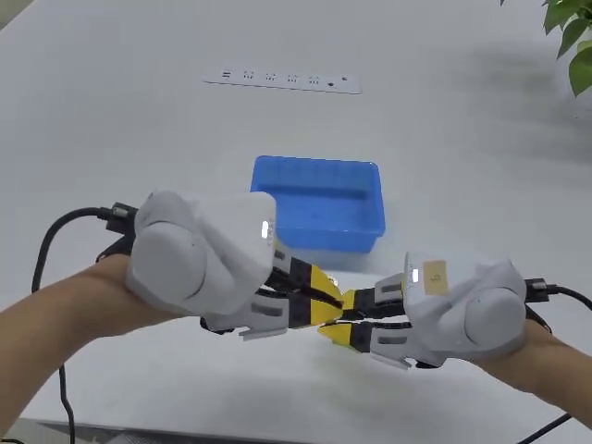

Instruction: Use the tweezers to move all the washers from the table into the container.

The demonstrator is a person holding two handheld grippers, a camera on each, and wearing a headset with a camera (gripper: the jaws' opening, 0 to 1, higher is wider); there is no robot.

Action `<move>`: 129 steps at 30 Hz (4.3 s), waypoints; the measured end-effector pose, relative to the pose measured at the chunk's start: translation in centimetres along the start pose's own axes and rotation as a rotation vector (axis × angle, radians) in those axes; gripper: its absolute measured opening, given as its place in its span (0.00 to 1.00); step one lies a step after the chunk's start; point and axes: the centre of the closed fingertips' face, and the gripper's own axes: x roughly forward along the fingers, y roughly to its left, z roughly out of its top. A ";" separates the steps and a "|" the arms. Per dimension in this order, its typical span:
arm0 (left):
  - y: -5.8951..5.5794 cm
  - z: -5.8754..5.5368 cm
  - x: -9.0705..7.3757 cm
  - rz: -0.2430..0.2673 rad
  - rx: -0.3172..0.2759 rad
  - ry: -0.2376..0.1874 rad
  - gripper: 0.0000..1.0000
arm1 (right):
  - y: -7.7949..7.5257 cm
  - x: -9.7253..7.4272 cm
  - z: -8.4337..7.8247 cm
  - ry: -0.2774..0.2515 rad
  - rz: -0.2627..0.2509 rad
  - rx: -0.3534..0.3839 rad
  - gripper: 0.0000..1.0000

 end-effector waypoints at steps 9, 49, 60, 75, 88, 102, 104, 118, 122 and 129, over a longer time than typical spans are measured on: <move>-0.3 -0.2 -0.3 0.000 0.021 0.009 0.05 | 0.1 0.2 0.1 0.003 -0.002 0.003 0.09; 4.4 -2.6 -4.9 0.142 -0.092 -0.038 0.05 | -2.4 -2.9 -1.8 0.007 -0.184 0.185 0.64; 4.7 -3.2 -3.9 0.138 -0.108 -0.032 0.05 | -2.5 -3.4 -2.4 0.003 -0.185 0.224 0.77; 4.4 -3.4 -4.2 0.125 -0.127 -0.016 0.05 | -2.4 -3.0 -2.4 -0.011 -0.174 0.244 0.77; 4.1 -3.3 -3.9 0.085 -0.125 0.013 0.05 | -2.2 -3.5 -2.7 -0.014 -0.181 0.261 0.76; 4.1 -3.3 -4.0 0.078 -0.148 0.014 0.05 | -2.6 -3.5 -2.2 -0.026 -0.188 0.273 0.74; 4.2 -3.3 -4.1 0.079 -0.149 0.014 0.05 | -2.6 -3.4 -2.2 -0.024 -0.183 0.272 0.74; 4.2 -3.6 -4.4 0.061 -0.140 0.025 0.05 | -4.0 1.9 1.5 -0.079 -0.095 0.233 0.63; 4.2 -3.5 -4.2 0.053 -0.132 0.027 0.05 | -4.1 2.9 1.9 -0.079 -0.065 0.223 0.55; 4.3 -3.5 -4.0 0.047 -0.142 0.020 0.05 | -3.6 4.0 1.7 -0.055 -0.015 0.193 0.38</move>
